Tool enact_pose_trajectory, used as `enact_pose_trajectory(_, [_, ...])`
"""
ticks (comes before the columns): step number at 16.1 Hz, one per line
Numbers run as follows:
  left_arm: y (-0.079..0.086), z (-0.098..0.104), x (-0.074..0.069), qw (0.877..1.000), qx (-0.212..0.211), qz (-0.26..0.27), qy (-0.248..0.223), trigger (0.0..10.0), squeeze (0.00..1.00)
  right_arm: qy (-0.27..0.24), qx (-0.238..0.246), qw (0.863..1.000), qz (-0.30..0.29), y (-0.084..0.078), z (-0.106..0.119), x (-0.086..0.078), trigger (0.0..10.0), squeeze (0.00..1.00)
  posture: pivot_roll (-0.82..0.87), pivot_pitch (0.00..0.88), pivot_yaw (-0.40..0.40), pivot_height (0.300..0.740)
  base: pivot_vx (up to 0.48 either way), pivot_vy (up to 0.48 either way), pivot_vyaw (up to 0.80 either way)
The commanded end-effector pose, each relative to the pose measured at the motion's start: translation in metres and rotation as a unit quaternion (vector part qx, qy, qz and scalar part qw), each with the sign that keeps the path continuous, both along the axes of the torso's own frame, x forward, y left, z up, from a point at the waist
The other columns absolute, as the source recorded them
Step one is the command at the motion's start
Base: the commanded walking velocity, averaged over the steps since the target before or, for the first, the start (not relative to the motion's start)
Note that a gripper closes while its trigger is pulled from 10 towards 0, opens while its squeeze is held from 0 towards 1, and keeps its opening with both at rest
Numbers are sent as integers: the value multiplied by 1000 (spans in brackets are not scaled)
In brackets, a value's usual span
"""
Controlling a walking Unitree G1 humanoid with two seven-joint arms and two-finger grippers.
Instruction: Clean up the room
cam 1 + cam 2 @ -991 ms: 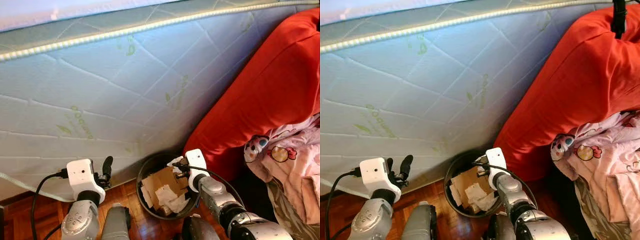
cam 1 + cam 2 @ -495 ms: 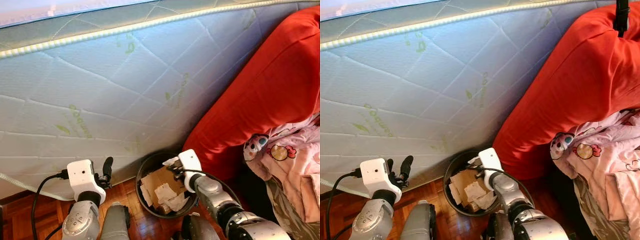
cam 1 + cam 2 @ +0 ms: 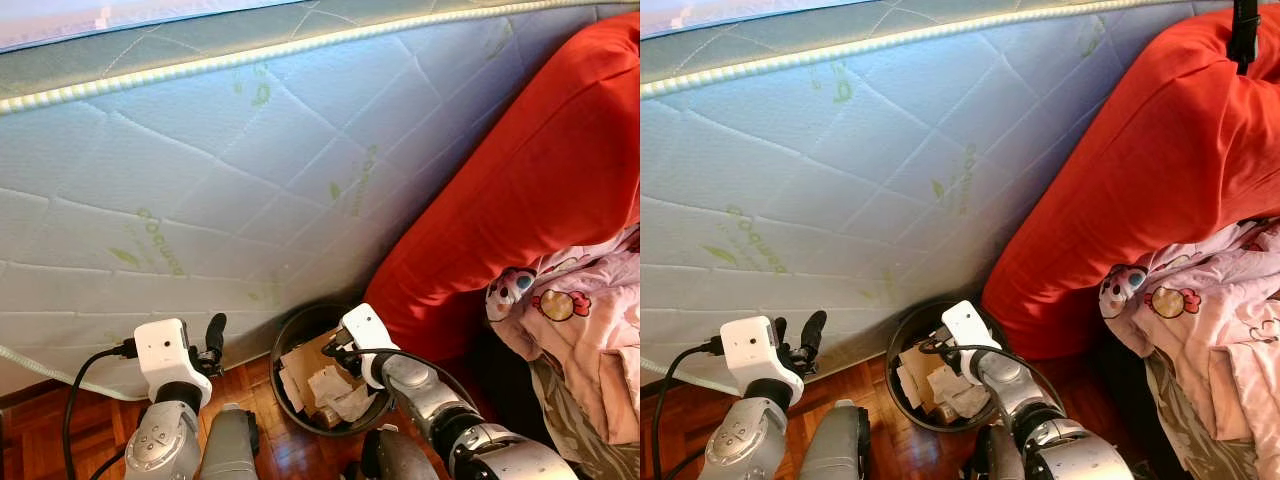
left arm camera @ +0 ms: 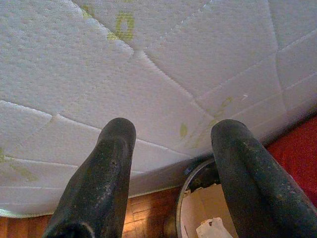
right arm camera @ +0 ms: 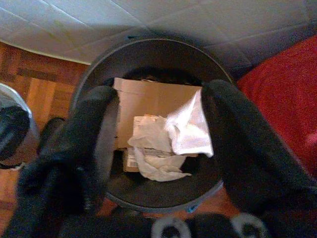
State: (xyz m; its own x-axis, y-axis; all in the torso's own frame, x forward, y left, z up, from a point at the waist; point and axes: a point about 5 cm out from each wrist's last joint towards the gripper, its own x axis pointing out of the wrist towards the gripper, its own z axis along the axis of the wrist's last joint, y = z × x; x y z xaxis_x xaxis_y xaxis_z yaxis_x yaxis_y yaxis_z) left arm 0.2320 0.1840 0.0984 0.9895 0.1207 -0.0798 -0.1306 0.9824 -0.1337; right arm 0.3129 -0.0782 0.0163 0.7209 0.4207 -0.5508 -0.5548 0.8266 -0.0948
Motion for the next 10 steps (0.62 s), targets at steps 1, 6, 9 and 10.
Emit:
enact_pose_trajectory(1, [-2, -2, -3, 1000, 0, 1, 8, 10000, 0, 2, -6, 1000, 1, -1, -3, -2, 10000, 1000, 243, 260, -126, 661, 0, 0, 0])
enact_pose_trajectory(6, [-3, -4, -1, 1000, -1, -1, 11, 10000, 0, -12, 1, 999, -39, -6, 1, 3, 10000, 925, 239, 252, -121, 661, 0, 0, 0])
enact_pose_trajectory(9, [5, -21, 0, 999, 6, 6, 37, 10000, 0, -38, 54, 986, -152, -40, 9, 12, 10000, 0, 226, 214, -112, 661, 0, 0, 0])
enact_pose_trajectory(10, [10, -31, -4, 998, 10, 10, 53, 10000, 0, -39, 93, 970, -221, -67, 2, 5, 10000, 0, 217, 191, -104, 676, 0, 0, 0])
